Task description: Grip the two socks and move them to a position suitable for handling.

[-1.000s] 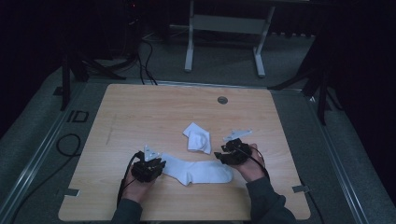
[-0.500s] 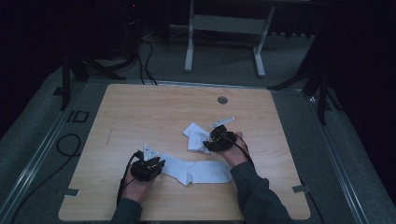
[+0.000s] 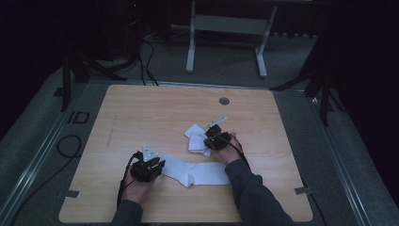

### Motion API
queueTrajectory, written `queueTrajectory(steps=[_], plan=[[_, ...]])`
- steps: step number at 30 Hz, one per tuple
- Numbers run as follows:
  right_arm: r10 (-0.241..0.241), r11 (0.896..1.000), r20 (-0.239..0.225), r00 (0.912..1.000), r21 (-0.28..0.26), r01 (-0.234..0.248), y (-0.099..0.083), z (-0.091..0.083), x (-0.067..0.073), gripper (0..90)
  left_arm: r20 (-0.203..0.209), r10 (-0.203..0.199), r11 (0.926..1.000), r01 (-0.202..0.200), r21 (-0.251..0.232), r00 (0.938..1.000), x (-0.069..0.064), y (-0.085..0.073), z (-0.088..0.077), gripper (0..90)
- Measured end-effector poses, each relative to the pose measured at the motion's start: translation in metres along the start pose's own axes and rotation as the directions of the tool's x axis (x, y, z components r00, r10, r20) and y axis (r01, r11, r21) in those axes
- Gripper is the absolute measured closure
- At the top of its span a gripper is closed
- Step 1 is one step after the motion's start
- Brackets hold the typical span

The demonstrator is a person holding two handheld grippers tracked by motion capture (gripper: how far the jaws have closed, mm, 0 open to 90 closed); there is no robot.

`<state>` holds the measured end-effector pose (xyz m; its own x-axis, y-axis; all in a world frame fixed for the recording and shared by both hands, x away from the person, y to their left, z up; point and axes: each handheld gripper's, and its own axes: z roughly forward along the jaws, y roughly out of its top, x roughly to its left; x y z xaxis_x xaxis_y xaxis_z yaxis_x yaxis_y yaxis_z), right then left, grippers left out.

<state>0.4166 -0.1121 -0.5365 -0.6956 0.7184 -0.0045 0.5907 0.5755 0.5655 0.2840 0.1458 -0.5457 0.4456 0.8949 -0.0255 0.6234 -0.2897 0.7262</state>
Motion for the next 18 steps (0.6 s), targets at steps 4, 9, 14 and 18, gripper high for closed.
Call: queueTrajectory(steps=[4, 9, 14, 18], plan=[[-0.033, 0.999, -0.016, 0.9993, 0.003, 0.034, -0.001, 0.001, 0.006, 88.1, -0.004, 0.005, 1.0, -0.005, -0.006, 1.0, -0.001, 0.003, -0.001, 72.1], [-0.103, 0.995, -0.04, 0.9939, 0.006, 0.103, 0.0, 0.002, 0.017, 88.2, -0.014, 0.019, 0.9997, -0.019, -0.014, 0.9997, 0.0, 0.011, 0.0, 77.3], [-0.143, 0.99, -0.056, 0.9881, 0.001, 0.144, 0.001, 0.004, 0.024, 88.2, -0.029, 0.023, 0.9996, -0.024, -0.013, 0.9993, 0.002, 0.018, 0.006, 86.5], [-0.186, 0.982, -0.071, 0.98, 0.006, 0.187, 0.004, 0.005, 0.031, 88.2, -0.041, 0.017, 0.9999, -0.017, 0.005, 0.999, 0.006, 0.027, 0.019, 89.3]])
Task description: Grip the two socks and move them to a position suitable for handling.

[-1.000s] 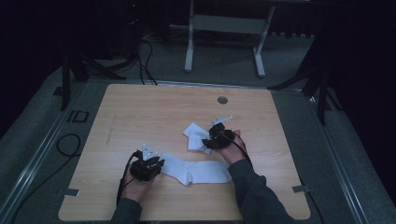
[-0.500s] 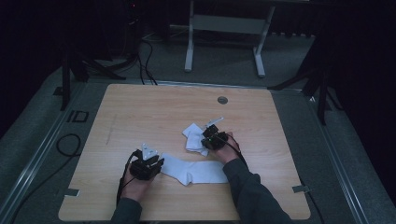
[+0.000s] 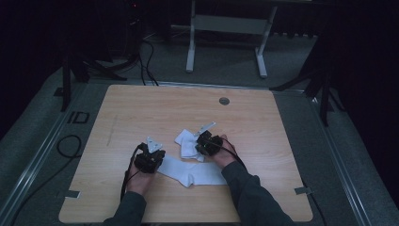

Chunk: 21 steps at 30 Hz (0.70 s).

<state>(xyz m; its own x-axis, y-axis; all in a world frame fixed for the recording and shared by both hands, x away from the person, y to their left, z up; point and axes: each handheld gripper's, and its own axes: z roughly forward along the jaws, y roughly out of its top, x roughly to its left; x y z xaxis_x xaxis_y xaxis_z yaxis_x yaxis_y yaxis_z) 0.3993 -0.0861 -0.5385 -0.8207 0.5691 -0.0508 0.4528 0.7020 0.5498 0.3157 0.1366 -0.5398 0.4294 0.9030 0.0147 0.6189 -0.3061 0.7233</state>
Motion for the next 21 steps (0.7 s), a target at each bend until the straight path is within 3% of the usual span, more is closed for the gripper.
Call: queueTrajectory(steps=[5, 8, 10, 15, 18, 21], plan=[[-0.066, 0.998, 0.017, 0.9977, 0.016, 0.066, 0.005, 0.002, 0.007, 88.3, -0.004, -0.005, 1.0, 0.005, 0.006, 1.0, 0.0, 0.015, 0.014, 89.6], [-0.081, 0.997, 0.019, 0.9966, 0.016, 0.08, 0.006, 0.003, 0.009, 88.3, -0.001, 0.014, 0.9999, -0.014, 0.005, 0.9999, -0.004, 0.027, 0.021, 89.5], [-0.083, 0.996, 0.02, 0.9964, 0.014, 0.082, 0.007, 0.004, 0.01, 88.3, 0.0, 0.031, 0.9995, -0.031, 0.009, 0.9995, -0.007, 0.035, 0.028, 89.5], [-0.085, 0.996, 0.017, 0.9962, 0.013, 0.085, 0.007, 0.004, 0.011, 88.3, -0.009, 0.026, 0.9991, -0.025, 0.034, 0.9996, -0.008, 0.044, 0.05, 89.5], [-0.083, 0.997, 0.017, 0.9964, 0.009, 0.083, 0.007, 0.004, 0.011, 88.3, -0.009, 0.009, 0.9979, -0.008, 0.065, 0.9999, -0.006, 0.043, 0.064, 89.5], [-0.08, 0.997, 0.015, 0.9967, 0.009, 0.08, 0.006, 0.004, 0.01, 88.3, 0.001, -0.009, 0.9984, 0.008, 0.056, 1.0, -0.004, 0.042, 0.066, 89.6]])
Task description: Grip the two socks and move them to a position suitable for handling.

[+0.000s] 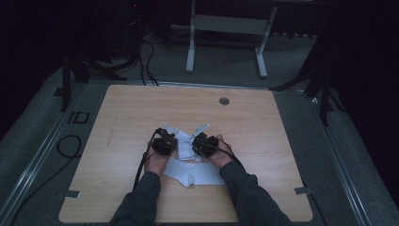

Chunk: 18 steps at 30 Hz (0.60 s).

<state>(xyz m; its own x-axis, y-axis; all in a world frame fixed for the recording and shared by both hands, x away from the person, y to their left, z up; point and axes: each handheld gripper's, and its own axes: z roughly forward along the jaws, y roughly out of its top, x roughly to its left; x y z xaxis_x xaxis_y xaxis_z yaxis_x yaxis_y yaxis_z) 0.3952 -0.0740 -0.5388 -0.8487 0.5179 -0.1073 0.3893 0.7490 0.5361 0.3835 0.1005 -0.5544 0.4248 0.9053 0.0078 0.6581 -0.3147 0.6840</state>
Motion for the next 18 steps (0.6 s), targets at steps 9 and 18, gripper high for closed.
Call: queueTrajectory(steps=[9, 18], plan=[[0.049, 0.997, -0.006, 0.9988, -0.055, -0.049, -0.003, -0.025, -0.006, 88.3, -0.001, 0.001, 1.0, -0.001, -0.003, 1.0, 0.0, -0.001, 0.001, 89.7], [0.095, 0.991, 0.063, 0.9935, -0.103, -0.088, -0.028, -0.068, -0.029, 88.3, -0.002, 0.008, 1.0, -0.008, 0.0, 1.0, 0.0, -0.001, 0.0, 89.7]])
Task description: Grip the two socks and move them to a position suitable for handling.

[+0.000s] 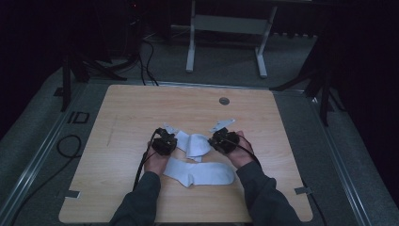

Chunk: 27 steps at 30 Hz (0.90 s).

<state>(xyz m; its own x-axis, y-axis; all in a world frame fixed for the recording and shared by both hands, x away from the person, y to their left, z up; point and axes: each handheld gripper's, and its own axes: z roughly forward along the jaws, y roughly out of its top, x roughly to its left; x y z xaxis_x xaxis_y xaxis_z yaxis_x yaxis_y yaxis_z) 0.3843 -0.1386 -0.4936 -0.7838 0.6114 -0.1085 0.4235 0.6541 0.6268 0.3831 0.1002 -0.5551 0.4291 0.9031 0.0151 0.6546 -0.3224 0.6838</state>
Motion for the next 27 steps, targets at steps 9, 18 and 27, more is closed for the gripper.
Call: queueTrajectory(steps=[9, 18, 27], plan=[[0.05, 0.997, 0.063, 0.9968, 0.048, -0.053, -0.037, -0.014, -0.025, 88.3, -0.007, 0.01, 0.9999, -0.01, -0.007, 0.9999, -0.001, -0.001, 0.0, 89.7], [0.093, 0.993, 0.101, 0.9905, 0.068, -0.1, -0.065, -0.028, -0.038, 88.3, -0.009, 0.021, 0.9996, -0.021, -0.016, 0.9997, -0.001, -0.004, -0.002, 89.7], [0.141, 0.986, 0.11, 0.9839, 0.074, -0.15, -0.084, -0.031, -0.05, 88.3, -0.012, 0.019, 0.9993, -0.02, -0.032, 0.9997, -0.003, -0.004, -0.006, 88.3]])
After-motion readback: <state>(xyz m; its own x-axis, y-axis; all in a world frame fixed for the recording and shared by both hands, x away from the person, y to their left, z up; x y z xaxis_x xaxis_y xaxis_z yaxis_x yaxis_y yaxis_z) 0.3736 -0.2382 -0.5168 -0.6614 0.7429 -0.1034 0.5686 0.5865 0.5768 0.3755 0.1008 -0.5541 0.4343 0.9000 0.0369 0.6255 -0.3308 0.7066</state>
